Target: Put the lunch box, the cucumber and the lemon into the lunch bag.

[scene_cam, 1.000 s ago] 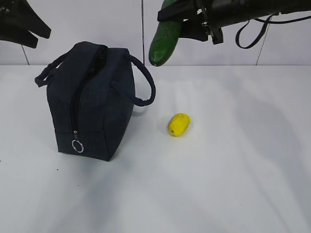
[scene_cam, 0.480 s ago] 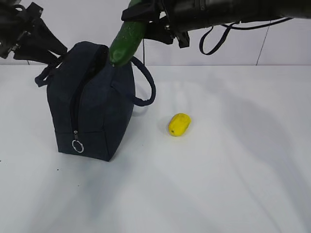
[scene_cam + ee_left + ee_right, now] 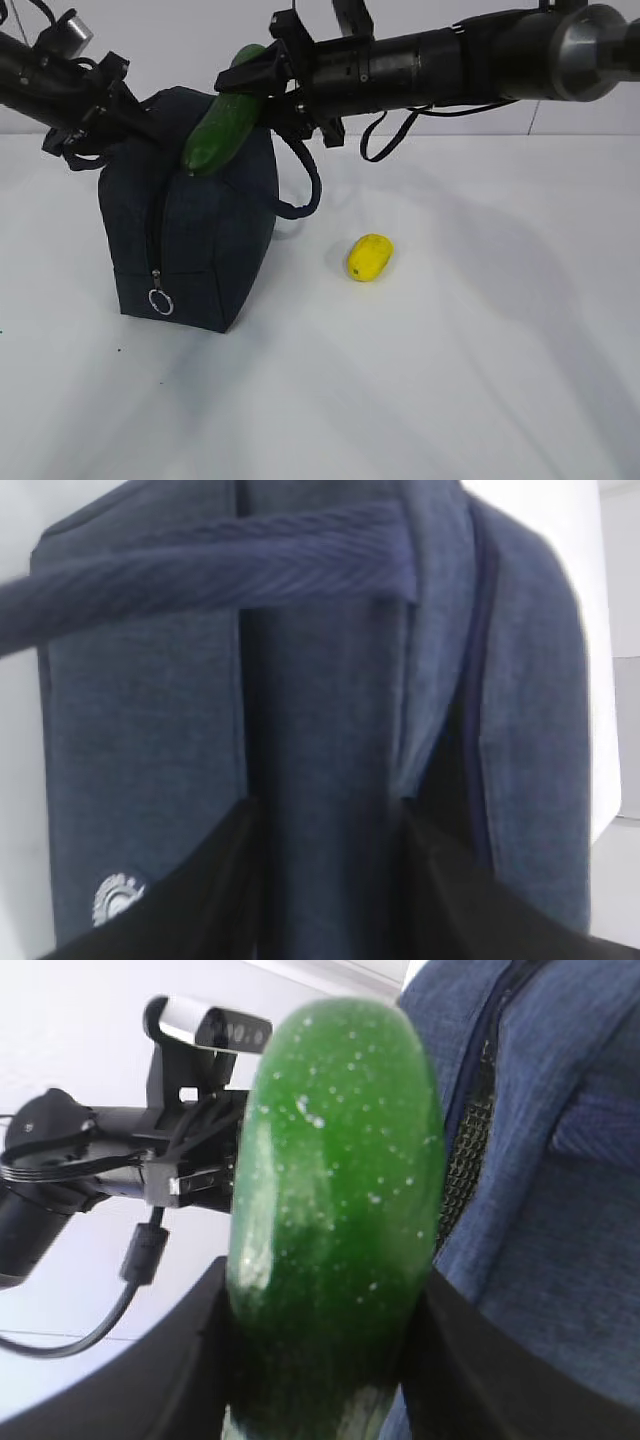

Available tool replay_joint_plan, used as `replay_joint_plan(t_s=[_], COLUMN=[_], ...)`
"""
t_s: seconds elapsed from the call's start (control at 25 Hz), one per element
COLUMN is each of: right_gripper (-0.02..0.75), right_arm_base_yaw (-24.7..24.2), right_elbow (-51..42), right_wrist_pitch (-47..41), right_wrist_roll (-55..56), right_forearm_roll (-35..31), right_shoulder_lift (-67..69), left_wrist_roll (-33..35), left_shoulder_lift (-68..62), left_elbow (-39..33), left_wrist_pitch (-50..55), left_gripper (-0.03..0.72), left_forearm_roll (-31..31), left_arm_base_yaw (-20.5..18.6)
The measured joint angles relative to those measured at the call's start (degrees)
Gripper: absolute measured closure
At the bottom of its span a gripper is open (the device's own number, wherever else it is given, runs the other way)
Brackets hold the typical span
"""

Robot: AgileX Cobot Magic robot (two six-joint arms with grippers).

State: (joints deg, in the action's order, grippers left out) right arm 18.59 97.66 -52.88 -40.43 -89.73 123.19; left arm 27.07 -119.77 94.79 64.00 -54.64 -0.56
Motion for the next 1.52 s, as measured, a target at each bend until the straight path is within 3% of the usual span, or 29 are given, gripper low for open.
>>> replay_joint_plan(t_s=[0.2,0.28,0.68,1.04,1.52], right_gripper=[0.376,0.376,0.376,0.376,0.375], right_arm_base_yaw=[2.1,2.2,2.0,2.0,1.2], right_elbow=[2.8,3.2,3.4,3.4,3.4], right_wrist_pitch=[-0.4,-0.6,1.1,3.9,8.7], right_wrist_roll=[-0.6,-0.7,-0.8,-0.6,-0.1], right_forearm_roll=[-1.4,-1.4,1.3,2.7,2.3], right_shoulder_lift=[2.9,3.2,3.2,4.6,5.6], left_wrist_roll=[3.5,4.0,1.3,-2.7,-6.2], left_shoulder_lift=[-0.1,-0.1,-0.2,-0.2,0.1], left_elbow=[0.1,0.7,10.1,10.8,10.8], left_wrist_pitch=[1.4,3.2,4.5,4.5,4.8], left_gripper=[0.654,0.687,0.696,0.696,0.696], left_forearm_roll=[-3.4,-4.8,-5.5,-9.2,-11.5], left_arm_base_yaw=[1.7,1.9,2.1,2.0,6.0])
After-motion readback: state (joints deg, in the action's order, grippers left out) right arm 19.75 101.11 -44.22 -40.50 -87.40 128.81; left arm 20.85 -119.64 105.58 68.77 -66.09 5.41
